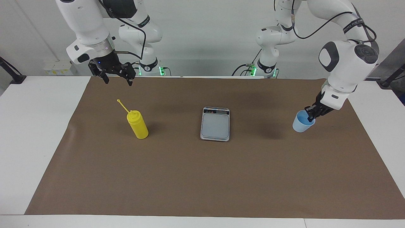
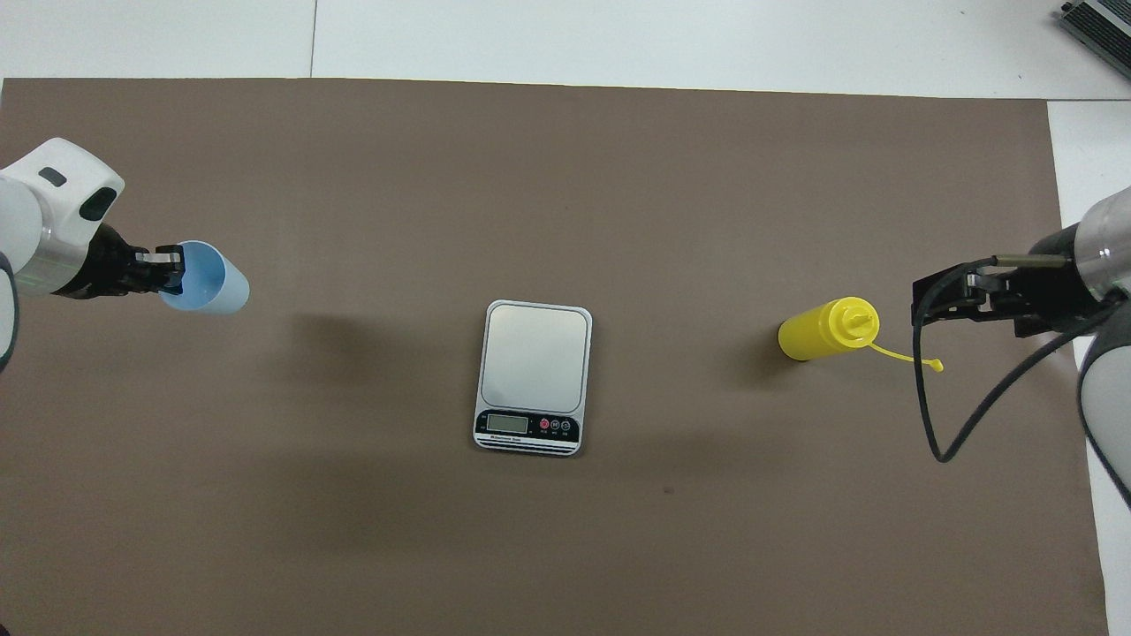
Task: Pour seasoning into cup on scale with both arms
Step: 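Carry the blue cup with the left gripper onto the scale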
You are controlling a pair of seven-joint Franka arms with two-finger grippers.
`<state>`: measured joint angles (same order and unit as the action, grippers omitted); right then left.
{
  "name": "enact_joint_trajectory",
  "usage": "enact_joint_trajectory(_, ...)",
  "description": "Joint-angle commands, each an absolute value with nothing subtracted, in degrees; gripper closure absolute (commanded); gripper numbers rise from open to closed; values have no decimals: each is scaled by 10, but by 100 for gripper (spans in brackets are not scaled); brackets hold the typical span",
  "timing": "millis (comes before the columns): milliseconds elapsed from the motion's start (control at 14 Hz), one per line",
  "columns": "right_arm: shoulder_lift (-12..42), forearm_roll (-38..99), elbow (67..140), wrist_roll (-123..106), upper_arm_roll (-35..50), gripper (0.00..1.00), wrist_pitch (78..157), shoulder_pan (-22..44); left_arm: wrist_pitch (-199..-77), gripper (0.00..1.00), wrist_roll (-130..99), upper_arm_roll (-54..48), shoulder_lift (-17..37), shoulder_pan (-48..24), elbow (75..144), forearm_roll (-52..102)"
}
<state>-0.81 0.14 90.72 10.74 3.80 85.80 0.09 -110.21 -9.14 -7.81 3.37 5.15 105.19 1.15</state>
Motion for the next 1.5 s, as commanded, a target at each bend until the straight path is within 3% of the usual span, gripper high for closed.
enact_joint_trajectory(0,-20,13,923,95,38,0,865,-6,-1061,100,-137,-92,33,16,1013,14)
enact_joint_trajectory(714,-20,13,923,95,38,0,865,-6,-1196,100,-383,-108,80,-203,1045,15)
enact_joint_trajectory(1143,-20,13,923,95,38,0,868,-16,-1250,100,-413,-106,88,-248,1095,15)
enact_joint_trajectory(1429,-28,14,952,100,38,0,912,-16,-1277,100,-424,-106,104,-262,1108,14)
